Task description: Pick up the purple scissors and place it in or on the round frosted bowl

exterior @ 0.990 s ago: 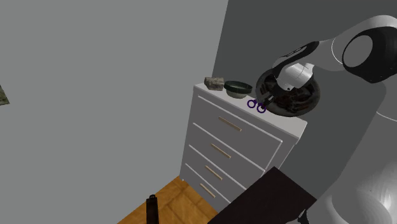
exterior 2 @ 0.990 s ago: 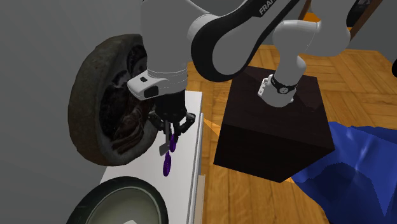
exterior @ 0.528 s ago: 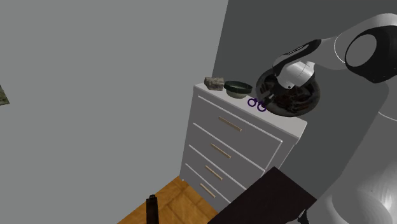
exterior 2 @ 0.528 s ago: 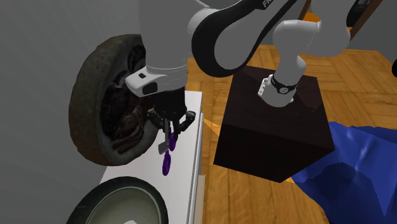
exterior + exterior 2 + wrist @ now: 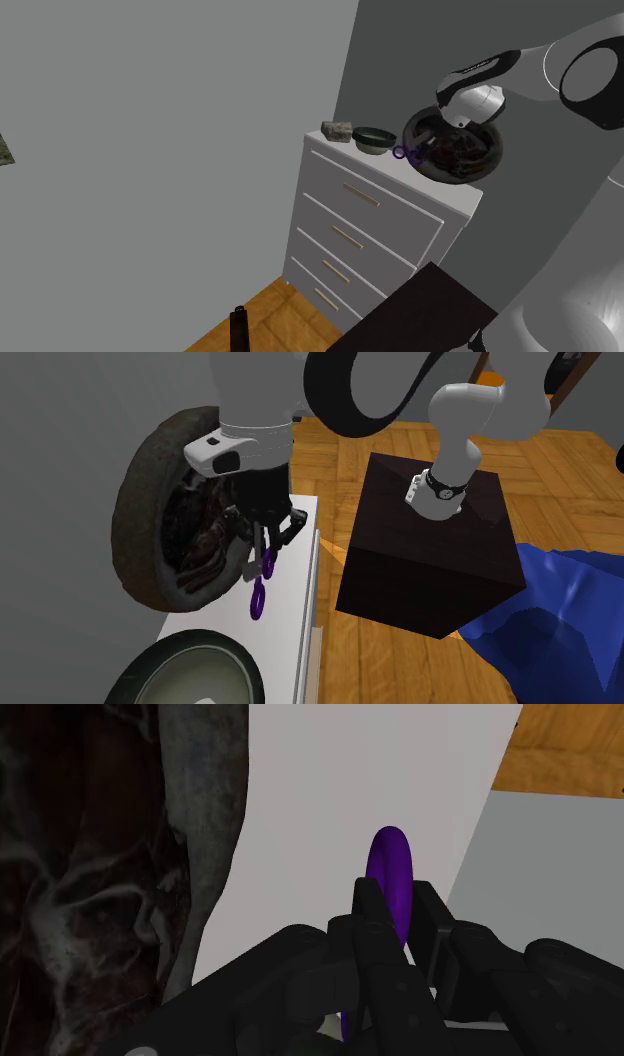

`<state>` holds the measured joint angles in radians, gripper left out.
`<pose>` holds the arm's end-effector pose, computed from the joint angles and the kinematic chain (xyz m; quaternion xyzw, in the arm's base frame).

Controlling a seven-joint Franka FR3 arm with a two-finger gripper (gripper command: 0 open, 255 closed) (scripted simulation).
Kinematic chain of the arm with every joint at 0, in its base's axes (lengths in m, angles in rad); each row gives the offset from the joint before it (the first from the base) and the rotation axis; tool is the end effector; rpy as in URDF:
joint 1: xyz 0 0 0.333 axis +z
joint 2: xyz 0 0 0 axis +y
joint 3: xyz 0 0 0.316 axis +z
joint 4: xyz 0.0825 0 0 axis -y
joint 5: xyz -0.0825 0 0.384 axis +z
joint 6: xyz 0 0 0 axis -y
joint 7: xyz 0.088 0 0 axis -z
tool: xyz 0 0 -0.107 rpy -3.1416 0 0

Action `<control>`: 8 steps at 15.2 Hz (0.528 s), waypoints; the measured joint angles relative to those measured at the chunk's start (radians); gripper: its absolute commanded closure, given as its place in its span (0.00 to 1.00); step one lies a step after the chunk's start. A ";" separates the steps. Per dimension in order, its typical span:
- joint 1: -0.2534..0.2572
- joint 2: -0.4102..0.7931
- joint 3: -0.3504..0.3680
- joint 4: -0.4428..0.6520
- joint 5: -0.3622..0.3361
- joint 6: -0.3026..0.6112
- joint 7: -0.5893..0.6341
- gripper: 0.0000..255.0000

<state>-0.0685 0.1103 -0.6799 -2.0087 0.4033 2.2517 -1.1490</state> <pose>0.4439 -0.3858 0.4291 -0.9841 -0.0883 -0.1536 0.0110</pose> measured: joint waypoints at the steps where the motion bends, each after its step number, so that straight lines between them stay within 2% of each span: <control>1: 0.001 -0.009 -0.002 0.003 -0.010 -0.009 0.006 1.00; 8: 0.005 -0.044 -0.008 0.061 -0.057 -0.085 0.052 1.00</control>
<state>-0.0635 0.0667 -0.6879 -1.9481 0.3460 2.1668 -1.0966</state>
